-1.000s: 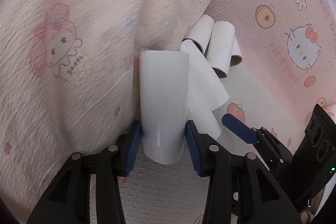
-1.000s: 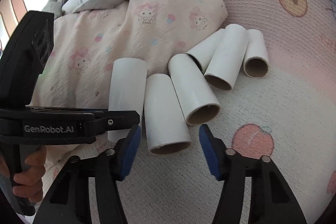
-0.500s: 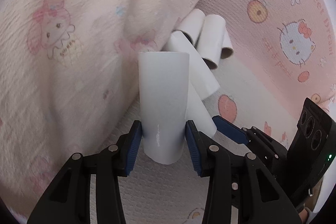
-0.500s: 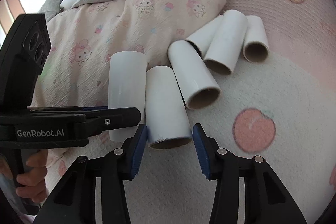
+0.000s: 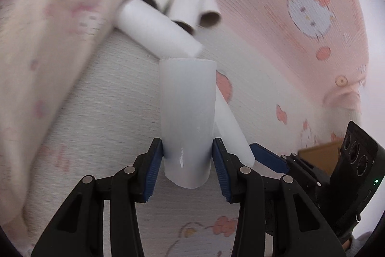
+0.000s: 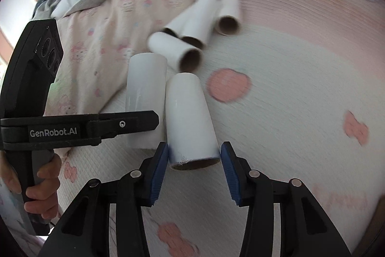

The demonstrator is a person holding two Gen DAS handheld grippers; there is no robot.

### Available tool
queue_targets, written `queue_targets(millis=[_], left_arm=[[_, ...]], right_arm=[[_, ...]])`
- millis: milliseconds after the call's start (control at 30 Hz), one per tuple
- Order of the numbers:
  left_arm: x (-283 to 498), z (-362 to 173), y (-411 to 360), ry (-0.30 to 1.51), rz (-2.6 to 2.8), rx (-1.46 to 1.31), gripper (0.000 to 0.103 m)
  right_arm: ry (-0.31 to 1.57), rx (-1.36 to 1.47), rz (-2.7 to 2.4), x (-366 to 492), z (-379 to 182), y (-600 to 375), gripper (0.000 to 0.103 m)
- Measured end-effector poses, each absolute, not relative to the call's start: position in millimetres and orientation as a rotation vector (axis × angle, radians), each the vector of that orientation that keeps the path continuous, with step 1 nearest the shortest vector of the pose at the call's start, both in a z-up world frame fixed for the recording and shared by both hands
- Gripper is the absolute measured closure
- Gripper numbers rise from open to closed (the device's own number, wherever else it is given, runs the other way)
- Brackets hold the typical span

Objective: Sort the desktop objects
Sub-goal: 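Close the right gripper around another white roll beside the left gripper's roll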

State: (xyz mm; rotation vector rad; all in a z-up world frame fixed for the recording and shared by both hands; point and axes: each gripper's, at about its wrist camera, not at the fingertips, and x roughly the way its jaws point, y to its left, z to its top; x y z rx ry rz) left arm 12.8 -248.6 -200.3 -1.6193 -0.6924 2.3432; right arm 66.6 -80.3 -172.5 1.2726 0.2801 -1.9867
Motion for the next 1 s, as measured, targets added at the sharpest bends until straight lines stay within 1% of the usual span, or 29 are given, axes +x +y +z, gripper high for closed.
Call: queue_targets(millis=[300, 433, 500, 567, 600, 867, 933, 1000], left_arm=[[3, -200, -189, -0.561, 2.210, -1.588, 0.057], [1, -199, -170, -0.555, 2.182, -1.592, 0.057], [2, -198, -162, -0.537, 2.189, -1.590, 0.057], [4, -194, -156, -0.508, 2.201, -1.593, 0.057], [6, -192, -153, -0.488, 2.208, -1.603, 0.057], [13, -179, -153, -0.277, 2.308, -1.657, 0.057], [10, -183, -157, -0.280, 2.302, -1.687, 0.057], [7, -187, -163, -0.320, 2.281, -1.701, 0.057]], right_arm=[[0.210, 1.418, -2.087, 68, -168, -32, 0.061], [0.202, 1.466, -2.132, 72, -165, -17, 0.062], [0.189, 1.482, -2.155, 73, -164, -13, 0.064], [0.174, 1.486, -2.162, 74, -162, -10, 0.071], [0.164, 1.489, -2.161, 75, -161, -8, 0.073], [0.136, 1.510, -2.165, 81, -160, -4, 0.073], [0.125, 1.516, -2.167, 78, -160, -6, 0.072], [0.126, 1.521, -2.175, 75, -161, -10, 0.069]])
